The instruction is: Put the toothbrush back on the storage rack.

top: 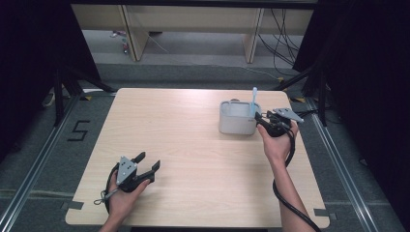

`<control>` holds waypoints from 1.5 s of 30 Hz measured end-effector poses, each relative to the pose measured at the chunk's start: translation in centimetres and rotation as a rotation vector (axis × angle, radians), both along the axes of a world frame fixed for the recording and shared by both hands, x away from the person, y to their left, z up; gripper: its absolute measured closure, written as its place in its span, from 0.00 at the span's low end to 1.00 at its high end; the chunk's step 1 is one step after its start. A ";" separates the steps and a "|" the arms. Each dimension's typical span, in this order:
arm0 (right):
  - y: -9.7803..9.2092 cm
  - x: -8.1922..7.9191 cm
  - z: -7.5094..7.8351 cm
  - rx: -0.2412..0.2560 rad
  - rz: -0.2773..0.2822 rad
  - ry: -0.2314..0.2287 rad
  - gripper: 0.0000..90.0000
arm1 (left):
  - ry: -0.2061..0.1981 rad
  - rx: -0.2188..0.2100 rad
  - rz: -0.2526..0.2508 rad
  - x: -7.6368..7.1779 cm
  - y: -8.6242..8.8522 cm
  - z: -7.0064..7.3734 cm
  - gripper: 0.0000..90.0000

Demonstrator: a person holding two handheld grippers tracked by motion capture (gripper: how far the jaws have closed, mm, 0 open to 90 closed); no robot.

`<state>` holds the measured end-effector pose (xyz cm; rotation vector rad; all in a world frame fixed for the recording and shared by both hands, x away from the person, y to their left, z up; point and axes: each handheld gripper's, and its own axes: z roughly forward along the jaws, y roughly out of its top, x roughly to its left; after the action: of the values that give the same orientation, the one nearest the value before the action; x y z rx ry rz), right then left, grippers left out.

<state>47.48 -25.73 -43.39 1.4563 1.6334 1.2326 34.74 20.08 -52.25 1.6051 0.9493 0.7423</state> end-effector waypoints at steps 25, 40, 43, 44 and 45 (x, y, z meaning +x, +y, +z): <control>-2.2 -9.1 -2.6 -0.066 0.120 0.047 0.52 | 0.003 -0.004 0.004 0.0 0.0 0.0 0.37; -1.7 -13.2 -6.2 -0.006 0.154 0.071 0.51 | 0.003 -0.004 0.003 0.0 0.0 0.0 0.37; -1.4 -13.5 -6.9 -0.011 0.145 0.028 0.52 | 0.003 0.000 0.000 0.0 -0.1 0.0 0.37; -1.4 -13.6 -6.8 -0.020 0.160 0.034 0.52 | 0.002 0.002 -0.001 0.0 -0.1 0.0 0.37; -1.3 -13.5 -6.9 -0.018 0.157 0.023 0.52 | 0.002 0.003 -0.001 0.0 -0.1 0.0 0.37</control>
<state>33.98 -27.02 -50.25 1.3576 1.7985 1.2867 34.77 20.03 -52.25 1.6085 0.9497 0.7418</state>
